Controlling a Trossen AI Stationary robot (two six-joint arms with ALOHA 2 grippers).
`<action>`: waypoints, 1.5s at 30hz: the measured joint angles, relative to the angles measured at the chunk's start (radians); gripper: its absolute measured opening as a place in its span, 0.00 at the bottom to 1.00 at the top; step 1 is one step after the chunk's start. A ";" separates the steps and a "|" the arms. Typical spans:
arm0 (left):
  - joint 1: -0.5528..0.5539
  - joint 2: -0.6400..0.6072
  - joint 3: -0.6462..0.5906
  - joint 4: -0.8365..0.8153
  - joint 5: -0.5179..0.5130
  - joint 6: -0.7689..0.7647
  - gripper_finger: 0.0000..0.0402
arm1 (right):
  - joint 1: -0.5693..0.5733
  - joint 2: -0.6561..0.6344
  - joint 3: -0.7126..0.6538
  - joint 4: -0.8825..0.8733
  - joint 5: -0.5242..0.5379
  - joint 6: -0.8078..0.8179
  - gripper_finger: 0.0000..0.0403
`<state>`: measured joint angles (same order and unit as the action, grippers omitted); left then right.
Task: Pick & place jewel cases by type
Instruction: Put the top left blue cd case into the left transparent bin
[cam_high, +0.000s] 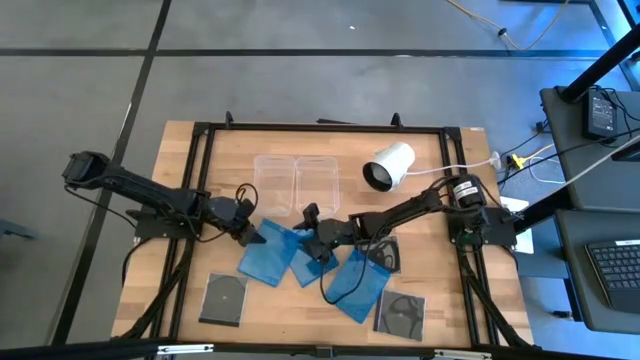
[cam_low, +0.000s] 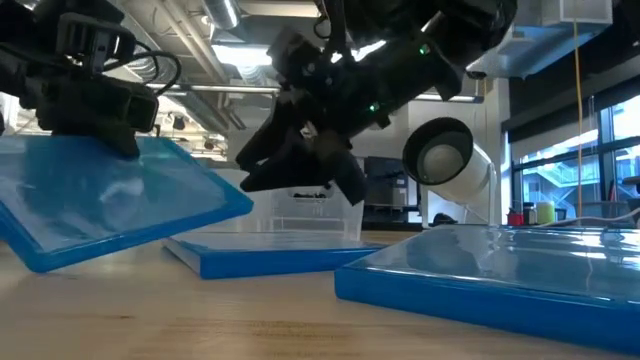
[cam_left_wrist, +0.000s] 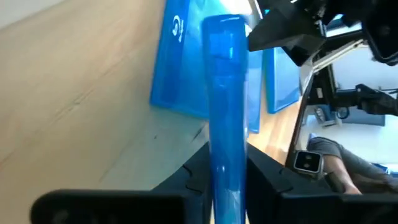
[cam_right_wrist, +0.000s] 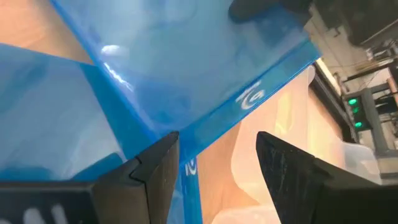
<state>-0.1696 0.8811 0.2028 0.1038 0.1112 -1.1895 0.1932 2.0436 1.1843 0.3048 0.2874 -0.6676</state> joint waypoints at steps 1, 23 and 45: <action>0.000 -0.007 0.000 0.000 0.000 0.000 0.12 | 0.000 -0.006 0.000 -0.010 0.000 0.009 0.54; 0.000 -0.164 0.000 0.297 -0.015 0.291 0.07 | 0.020 -0.410 -0.198 -0.378 0.000 0.376 0.54; 0.236 -0.448 0.026 0.071 -0.460 0.385 0.07 | 0.019 -0.537 -0.275 -0.467 0.149 0.451 0.54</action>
<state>0.0666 0.4334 0.2287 0.1749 -0.3489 -0.8046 0.2123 1.5070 0.9096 -0.1617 0.4364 -0.2163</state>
